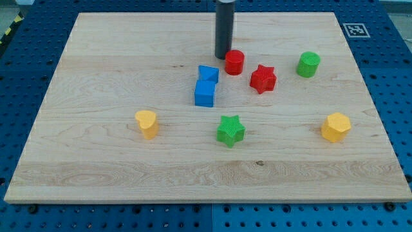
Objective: Point your arm at the blue cube
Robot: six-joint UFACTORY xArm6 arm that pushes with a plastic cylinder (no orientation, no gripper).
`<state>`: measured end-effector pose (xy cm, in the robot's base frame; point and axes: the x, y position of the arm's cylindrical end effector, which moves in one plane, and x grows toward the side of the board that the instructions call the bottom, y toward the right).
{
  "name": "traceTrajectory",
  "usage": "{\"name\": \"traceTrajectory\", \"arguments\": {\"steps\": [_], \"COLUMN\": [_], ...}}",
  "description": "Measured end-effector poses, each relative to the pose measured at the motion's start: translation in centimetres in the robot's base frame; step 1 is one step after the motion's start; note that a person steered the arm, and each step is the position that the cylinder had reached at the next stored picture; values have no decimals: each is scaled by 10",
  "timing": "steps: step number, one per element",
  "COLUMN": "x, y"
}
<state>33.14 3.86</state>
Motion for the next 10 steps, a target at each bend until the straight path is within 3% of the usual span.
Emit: {"name": "traceTrajectory", "arguments": {"steps": [3,6,7,9,10], "x": [23,24,30,104,112], "y": [4,-116,-116,-105,-101]}}
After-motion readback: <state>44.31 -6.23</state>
